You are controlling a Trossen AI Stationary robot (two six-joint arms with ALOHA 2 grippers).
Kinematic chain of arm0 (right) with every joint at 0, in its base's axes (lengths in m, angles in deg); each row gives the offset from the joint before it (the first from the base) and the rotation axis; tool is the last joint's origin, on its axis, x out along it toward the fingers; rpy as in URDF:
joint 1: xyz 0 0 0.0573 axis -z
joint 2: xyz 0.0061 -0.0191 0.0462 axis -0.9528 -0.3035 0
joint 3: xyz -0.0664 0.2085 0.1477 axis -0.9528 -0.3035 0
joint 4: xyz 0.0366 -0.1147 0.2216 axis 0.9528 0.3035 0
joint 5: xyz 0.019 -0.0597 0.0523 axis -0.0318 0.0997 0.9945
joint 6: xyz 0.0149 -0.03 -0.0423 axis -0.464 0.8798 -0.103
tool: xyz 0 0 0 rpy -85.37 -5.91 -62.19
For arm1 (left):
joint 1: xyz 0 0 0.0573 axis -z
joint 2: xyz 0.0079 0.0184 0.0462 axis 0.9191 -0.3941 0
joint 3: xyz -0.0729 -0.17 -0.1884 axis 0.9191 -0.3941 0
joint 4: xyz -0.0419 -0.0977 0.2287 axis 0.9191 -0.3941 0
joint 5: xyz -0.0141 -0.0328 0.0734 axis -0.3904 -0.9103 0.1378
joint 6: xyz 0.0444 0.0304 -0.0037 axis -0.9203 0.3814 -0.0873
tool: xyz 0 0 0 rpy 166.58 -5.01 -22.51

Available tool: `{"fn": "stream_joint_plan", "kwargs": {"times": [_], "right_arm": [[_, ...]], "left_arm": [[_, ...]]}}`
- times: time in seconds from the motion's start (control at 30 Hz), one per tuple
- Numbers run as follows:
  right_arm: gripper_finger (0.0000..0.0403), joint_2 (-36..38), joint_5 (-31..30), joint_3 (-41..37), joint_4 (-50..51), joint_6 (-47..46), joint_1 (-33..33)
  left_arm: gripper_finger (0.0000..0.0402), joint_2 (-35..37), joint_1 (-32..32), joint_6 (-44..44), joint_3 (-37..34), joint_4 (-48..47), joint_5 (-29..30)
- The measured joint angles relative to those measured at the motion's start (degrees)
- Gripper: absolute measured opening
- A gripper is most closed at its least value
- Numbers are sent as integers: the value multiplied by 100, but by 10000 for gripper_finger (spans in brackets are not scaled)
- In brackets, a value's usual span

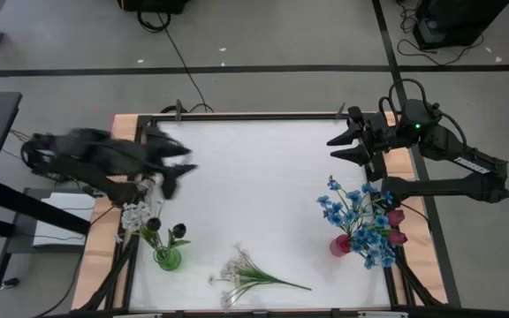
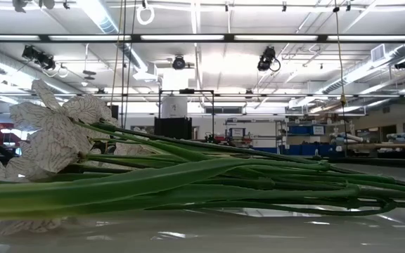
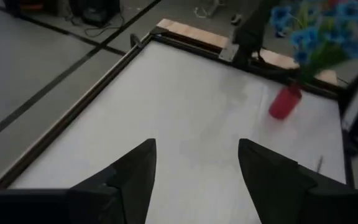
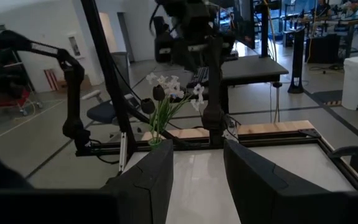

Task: Sort flowers into vase by color
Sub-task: Put the white flowers into the green flower vase

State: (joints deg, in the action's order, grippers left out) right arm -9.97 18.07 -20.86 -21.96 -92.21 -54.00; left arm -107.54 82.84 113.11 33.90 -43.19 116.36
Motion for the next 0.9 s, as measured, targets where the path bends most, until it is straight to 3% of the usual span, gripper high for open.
{"fn": "stream_joint_plan", "kwargs": {"times": [0.27,0.63,0.77,0.9], "right_arm": [[151,1,0,0,-36,0,2],[151,0,-2,-1,-92,-60,1],[151,-89,-286,0,-838,-1032,0],[151,-513,-1037,11,-1950,-1946,79]], "left_arm": [[229,-1087,-469,1398,-15,655,-214],[228,-1724,-457,1434,-13,1449,-813],[228,-1712,-446,1529,-13,1379,-1015],[228,-1510,-446,1509,-12,1296,-1030]]}}
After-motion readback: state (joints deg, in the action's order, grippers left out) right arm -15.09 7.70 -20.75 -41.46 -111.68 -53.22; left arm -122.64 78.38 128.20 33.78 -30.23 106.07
